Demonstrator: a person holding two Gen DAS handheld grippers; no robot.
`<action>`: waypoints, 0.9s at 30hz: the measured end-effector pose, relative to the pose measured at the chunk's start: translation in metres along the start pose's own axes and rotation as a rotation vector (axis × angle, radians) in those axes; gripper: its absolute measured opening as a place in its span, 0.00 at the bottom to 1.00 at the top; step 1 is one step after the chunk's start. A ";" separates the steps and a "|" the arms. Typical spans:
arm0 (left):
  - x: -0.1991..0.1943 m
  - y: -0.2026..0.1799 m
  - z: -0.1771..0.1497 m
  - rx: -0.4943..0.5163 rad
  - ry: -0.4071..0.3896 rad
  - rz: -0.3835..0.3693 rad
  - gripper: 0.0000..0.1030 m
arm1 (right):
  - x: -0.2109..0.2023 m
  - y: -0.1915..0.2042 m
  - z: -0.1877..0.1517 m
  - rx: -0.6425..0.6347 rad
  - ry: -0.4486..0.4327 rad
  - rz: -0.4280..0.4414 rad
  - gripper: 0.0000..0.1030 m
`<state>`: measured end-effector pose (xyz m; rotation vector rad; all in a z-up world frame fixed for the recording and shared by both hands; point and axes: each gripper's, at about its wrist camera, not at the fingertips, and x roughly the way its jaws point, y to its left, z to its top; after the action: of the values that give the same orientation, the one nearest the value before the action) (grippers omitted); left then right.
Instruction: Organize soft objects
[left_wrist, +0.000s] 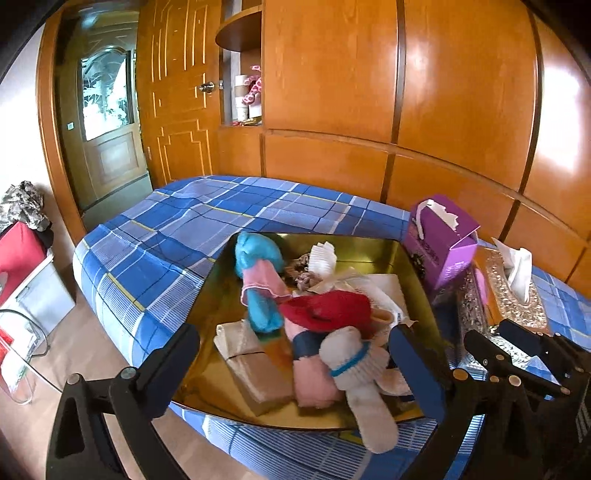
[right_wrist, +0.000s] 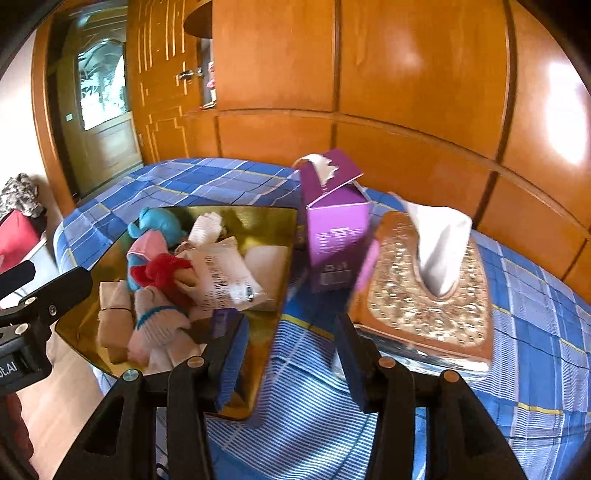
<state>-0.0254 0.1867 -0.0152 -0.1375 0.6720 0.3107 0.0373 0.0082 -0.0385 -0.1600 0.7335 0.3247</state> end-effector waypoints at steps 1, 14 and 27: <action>-0.001 -0.001 0.000 0.002 -0.002 0.004 1.00 | -0.002 -0.003 -0.001 0.004 -0.008 -0.007 0.47; -0.006 -0.004 -0.001 -0.002 -0.035 0.039 1.00 | -0.010 -0.006 -0.007 0.030 -0.029 -0.028 0.47; -0.006 -0.004 -0.002 -0.003 -0.029 0.039 1.00 | -0.010 -0.005 -0.007 0.035 -0.032 -0.025 0.47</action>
<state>-0.0301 0.1806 -0.0129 -0.1228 0.6465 0.3500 0.0273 -0.0006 -0.0368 -0.1307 0.7048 0.2894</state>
